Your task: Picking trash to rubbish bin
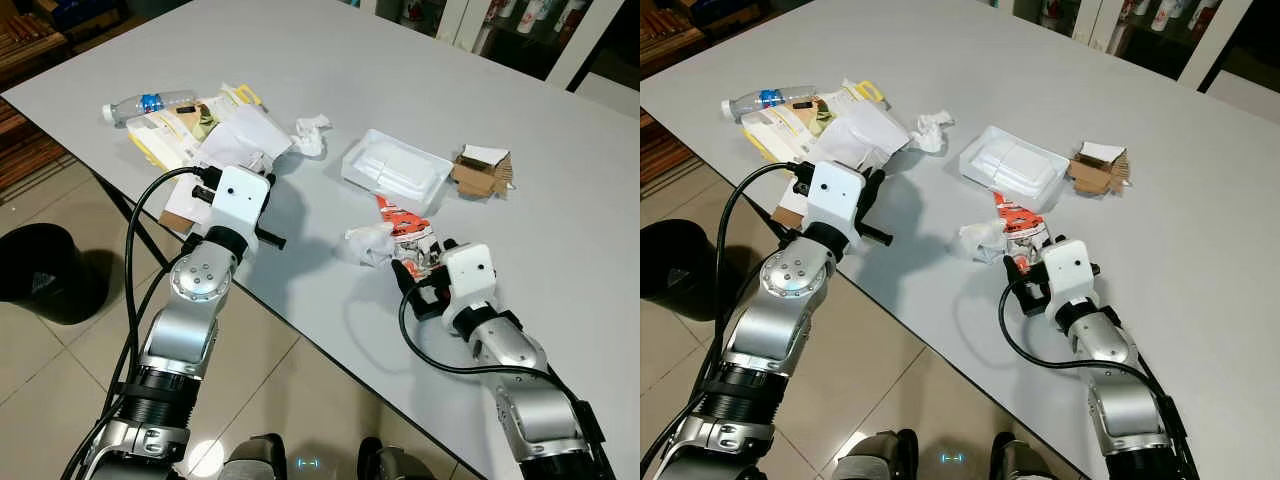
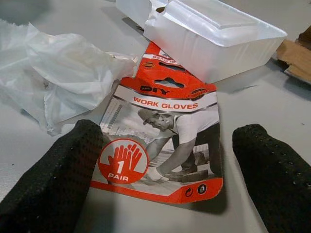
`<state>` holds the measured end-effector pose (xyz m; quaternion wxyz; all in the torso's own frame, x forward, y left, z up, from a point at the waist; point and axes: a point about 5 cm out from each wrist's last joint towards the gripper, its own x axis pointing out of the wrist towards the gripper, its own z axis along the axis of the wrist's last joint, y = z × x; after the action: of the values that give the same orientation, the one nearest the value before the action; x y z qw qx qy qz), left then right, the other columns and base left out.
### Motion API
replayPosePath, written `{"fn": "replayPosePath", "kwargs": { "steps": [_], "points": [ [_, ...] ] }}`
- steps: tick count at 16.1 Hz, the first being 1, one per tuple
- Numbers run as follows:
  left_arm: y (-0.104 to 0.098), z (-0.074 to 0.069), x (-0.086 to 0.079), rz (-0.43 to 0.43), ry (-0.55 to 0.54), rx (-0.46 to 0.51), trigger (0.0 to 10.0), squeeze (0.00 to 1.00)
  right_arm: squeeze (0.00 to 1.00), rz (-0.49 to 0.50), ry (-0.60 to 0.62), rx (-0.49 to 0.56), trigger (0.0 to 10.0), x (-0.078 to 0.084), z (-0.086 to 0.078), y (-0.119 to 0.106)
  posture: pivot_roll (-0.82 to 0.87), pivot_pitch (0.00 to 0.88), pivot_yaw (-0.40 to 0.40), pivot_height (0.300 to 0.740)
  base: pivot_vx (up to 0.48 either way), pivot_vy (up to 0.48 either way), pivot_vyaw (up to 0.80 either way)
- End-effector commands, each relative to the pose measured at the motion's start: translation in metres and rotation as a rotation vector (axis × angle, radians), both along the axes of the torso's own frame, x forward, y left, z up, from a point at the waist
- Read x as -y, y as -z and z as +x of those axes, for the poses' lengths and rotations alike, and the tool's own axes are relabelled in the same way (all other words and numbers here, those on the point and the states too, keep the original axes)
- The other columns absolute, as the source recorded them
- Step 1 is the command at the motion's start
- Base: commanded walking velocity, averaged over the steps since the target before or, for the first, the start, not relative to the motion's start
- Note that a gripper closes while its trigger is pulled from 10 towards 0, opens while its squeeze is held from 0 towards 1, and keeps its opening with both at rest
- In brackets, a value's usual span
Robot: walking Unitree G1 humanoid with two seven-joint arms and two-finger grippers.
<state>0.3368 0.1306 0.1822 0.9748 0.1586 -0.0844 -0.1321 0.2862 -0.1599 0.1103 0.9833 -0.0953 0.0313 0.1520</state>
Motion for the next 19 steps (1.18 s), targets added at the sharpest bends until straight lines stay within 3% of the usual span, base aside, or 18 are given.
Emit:
{"fn": "replayPosePath", "kwargs": {
  "steps": [1, 3, 5, 6, 19],
  "points": [
    [0.0072, -0.0012, 0.0019, -0.005, 0.016, -0.045, 0.0, 0.0, 0.0, 0.017, -0.002, -0.118, 10.0, 0.0026, -0.0067, 0.0215, 0.26, 0.226, -0.008, 0.74, 0.0, 0.0, 0.0],
    [0.0078, -0.0018, 0.003, -0.01, 0.02, -0.052, 0.0, 0.0, 0.0, 0.049, -0.027, -0.157, 10.0, -0.0021, -0.0085, 0.0273, 0.25, 0.227, -0.007, 0.74, 0.0, 0.0, 0.0],
    [0.0083, -0.002, 0.0037, -0.014, 0.022, -0.056, 0.0, 0.0, 0.0, 0.07, -0.029, -0.166, 3.8, -0.004, -0.008, 0.0287, 0.25, 0.227, -0.007, 0.74, 0.0, 0.0, 0.0],
    [0.0083, -0.002, 0.0039, -0.014, 0.023, -0.056, 0.0, 0.0, 0.0, 0.078, -0.029, -0.167, 0.0, -0.0041, -0.0078, 0.0287, 0.25, 0.227, -0.007, 0.74, 0.0, 0.0, 0.0],
    [0.0094, -0.0019, 0.007, -0.022, 0.036, -0.065, 0.0, 0.0, 0.0, 0.093, -0.011, -0.163, 0.0, 0.0001, -0.0089, 0.0303, 0.25, 0.227, -0.002, 0.74, 0.0, 0.0, 0.0]
  ]
}}
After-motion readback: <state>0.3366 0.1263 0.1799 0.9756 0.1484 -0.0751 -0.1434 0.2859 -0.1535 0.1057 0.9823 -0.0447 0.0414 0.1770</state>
